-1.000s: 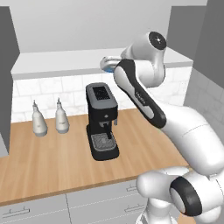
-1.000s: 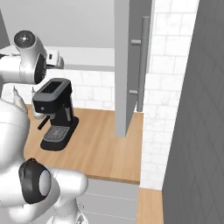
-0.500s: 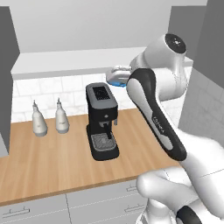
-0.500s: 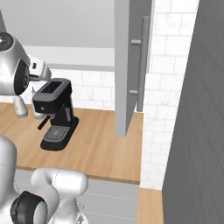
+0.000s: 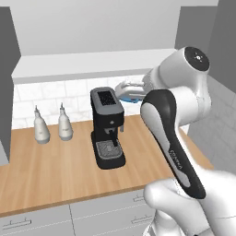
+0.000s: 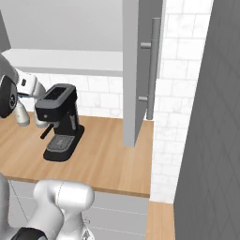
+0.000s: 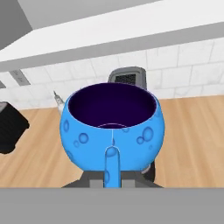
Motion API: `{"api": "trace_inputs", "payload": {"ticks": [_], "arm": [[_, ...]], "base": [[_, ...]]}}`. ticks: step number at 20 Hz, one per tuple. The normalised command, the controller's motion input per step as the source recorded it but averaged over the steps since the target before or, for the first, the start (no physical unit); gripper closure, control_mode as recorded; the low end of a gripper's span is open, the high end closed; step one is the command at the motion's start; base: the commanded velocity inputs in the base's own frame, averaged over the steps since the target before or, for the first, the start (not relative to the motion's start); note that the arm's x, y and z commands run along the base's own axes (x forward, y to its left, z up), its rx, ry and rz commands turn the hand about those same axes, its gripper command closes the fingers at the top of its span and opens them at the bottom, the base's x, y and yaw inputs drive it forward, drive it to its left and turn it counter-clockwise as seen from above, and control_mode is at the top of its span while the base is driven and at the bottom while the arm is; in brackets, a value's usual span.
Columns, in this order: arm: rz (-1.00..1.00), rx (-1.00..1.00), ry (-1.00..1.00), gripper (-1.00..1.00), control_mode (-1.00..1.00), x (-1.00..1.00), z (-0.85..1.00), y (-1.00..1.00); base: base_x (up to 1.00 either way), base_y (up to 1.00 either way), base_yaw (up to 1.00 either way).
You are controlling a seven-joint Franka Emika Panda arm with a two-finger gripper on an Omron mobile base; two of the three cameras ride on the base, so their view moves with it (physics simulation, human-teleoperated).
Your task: Gather all objects into one cabinet and sort the glasses and bowls to opposite sides.
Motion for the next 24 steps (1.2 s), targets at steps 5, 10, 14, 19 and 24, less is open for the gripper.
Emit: {"api": "trace_inputs", "payload": {"ticks": [5, 10, 14, 19, 24], "arm": [[-0.04, 0.00, 0.03, 1.00, -1.00, -0.90, -0.03, -0.21], [-0.04, 0.00, 0.03, 1.00, -1.00, -0.82, -0.11, -0.09], [0.00, 0.03, 0.00, 1.00, -1.00, -0.21, 0.00, 0.00], [0.00, 0.01, 0.00, 1.00, 1.00, -0.08, 0.00, 0.00], [0.00, 0.00, 0.00, 1.00, 1.00, 0.00, 0.00, 0.00]], "base": [[0.00, 0.00, 0.00], [0.00, 0.00, 0.00], [0.00, 0.00, 0.00], [-0.43, -0.03, -0.02], [-1.00, -0.04, -0.03]]}}
